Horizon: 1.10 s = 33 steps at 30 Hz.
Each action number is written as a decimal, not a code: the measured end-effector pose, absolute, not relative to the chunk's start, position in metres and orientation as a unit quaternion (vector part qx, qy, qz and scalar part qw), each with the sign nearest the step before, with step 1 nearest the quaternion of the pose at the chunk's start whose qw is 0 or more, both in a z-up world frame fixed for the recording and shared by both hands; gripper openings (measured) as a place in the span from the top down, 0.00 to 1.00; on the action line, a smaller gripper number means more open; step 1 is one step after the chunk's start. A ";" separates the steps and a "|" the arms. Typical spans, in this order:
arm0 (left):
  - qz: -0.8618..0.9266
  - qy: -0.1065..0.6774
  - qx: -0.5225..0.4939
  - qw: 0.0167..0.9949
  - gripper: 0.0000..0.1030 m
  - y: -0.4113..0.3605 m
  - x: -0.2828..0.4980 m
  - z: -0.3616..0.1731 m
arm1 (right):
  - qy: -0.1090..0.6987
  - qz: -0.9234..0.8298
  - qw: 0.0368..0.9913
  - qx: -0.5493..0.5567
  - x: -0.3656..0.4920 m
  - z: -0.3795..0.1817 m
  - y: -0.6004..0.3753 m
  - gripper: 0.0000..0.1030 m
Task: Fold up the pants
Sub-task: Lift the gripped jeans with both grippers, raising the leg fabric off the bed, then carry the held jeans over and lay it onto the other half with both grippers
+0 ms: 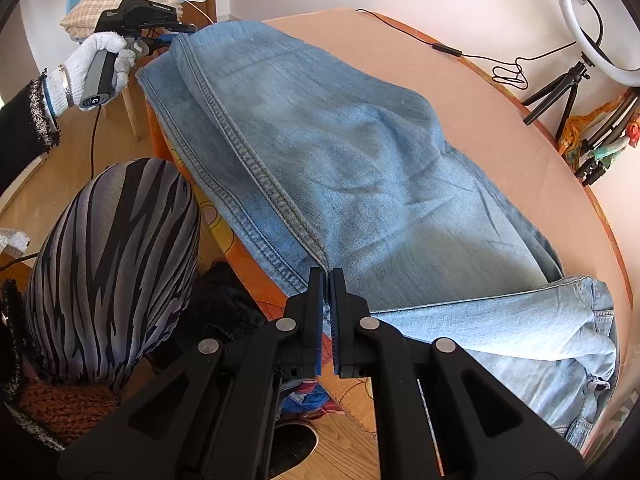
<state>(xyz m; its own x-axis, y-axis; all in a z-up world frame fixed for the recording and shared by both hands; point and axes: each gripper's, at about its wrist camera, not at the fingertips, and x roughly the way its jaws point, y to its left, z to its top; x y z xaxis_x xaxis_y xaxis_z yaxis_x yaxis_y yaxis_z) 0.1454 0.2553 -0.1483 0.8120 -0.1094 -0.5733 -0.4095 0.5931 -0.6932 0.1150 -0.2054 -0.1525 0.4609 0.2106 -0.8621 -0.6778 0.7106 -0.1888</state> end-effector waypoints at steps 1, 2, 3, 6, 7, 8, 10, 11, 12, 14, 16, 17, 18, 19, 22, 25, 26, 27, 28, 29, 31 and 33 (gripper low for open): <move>0.102 0.282 -0.430 0.852 0.90 0.254 0.137 -0.145 | 0.441 0.273 0.812 -0.266 0.115 -0.152 -0.205 0.96; 0.116 0.268 -0.416 0.861 0.92 0.253 0.126 -0.141 | 0.442 0.274 0.811 -0.268 0.115 -0.153 -0.205 0.96; 0.124 0.257 -0.405 0.868 0.94 0.252 0.118 -0.140 | 0.443 0.274 0.810 -0.269 0.116 -0.153 -0.204 0.96; 0.126 0.264 -0.408 0.865 0.94 0.255 0.106 -0.149 | 0.446 0.274 0.807 -0.274 0.118 -0.155 -0.203 0.96; 0.122 0.270 -0.417 0.859 0.94 0.258 0.105 -0.153 | 0.448 0.273 0.806 -0.276 0.118 -0.156 -0.202 0.96; 0.120 0.276 -0.424 0.855 0.94 0.261 0.105 -0.155 | 0.449 0.273 0.805 -0.277 0.119 -0.156 -0.202 0.96; 0.121 0.276 -0.435 0.849 0.84 0.267 0.106 -0.155 | 0.449 0.272 0.804 -0.279 0.120 -0.156 -0.201 0.96; 0.121 0.276 -0.436 0.848 0.78 0.269 0.108 -0.153 | 0.450 0.271 0.804 -0.280 0.120 -0.156 -0.201 0.96; 0.120 0.280 -0.436 0.847 0.66 0.271 0.110 -0.151 | 0.450 0.270 0.804 -0.279 0.120 -0.157 -0.200 0.96; 0.117 0.301 -0.444 0.836 0.49 0.273 0.120 -0.149 | 0.451 0.269 0.804 -0.279 0.121 -0.158 -0.200 0.96; 0.102 0.318 -0.455 0.826 0.47 0.274 0.129 -0.149 | 0.453 0.268 0.804 -0.277 0.121 -0.159 -0.201 0.96; 0.101 0.329 -0.456 0.821 0.47 0.274 0.134 -0.148 | 0.453 0.268 0.804 -0.278 0.121 -0.159 -0.200 0.96; 0.104 0.342 -0.454 0.816 0.45 0.274 0.139 -0.149 | 0.453 0.268 0.803 -0.278 0.121 -0.159 -0.200 0.96; 0.108 0.354 -0.453 0.811 0.45 0.274 0.143 -0.149 | 0.453 0.268 0.804 -0.278 0.121 -0.159 -0.200 0.96; 0.117 0.387 -0.445 0.799 0.45 0.275 0.157 -0.148 | 0.452 0.269 0.804 -0.278 0.121 -0.159 -0.201 0.96; 0.123 0.402 -0.434 0.797 0.45 0.276 0.168 -0.147 | 0.453 0.269 0.803 -0.278 0.122 -0.160 -0.201 0.96; 0.128 0.411 -0.430 0.793 0.45 0.277 0.171 -0.148 | 0.453 0.269 0.803 -0.278 0.122 -0.160 -0.201 0.96; 0.127 0.415 -0.432 0.791 0.45 0.278 0.173 -0.150 | 0.453 0.269 0.803 -0.278 0.122 -0.160 -0.201 0.96; 0.122 0.413 -0.436 0.790 0.47 0.278 0.173 -0.151 | 0.453 0.269 0.804 -0.277 0.122 -0.160 -0.201 0.96; 0.120 0.409 -0.440 0.790 0.48 0.279 0.173 -0.152 | 0.453 0.269 0.804 -0.276 0.123 -0.160 -0.201 0.96; 0.115 0.396 -0.462 0.785 0.71 0.282 0.170 -0.156 | 0.453 0.269 0.804 -0.276 0.123 -0.160 -0.201 0.96; 0.109 0.391 -0.473 0.782 0.84 0.283 0.170 -0.161 | 0.452 0.269 0.805 -0.274 0.123 -0.160 -0.201 0.96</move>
<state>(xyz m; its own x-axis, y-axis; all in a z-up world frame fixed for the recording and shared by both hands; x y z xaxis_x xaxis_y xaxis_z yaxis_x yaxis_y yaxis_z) 0.1696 0.2834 -0.1609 0.6700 -0.2007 -0.7148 -0.5405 0.5282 -0.6549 0.1231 -0.2011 -0.1596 0.4467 0.1869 -0.8749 -0.6811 0.7051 -0.1971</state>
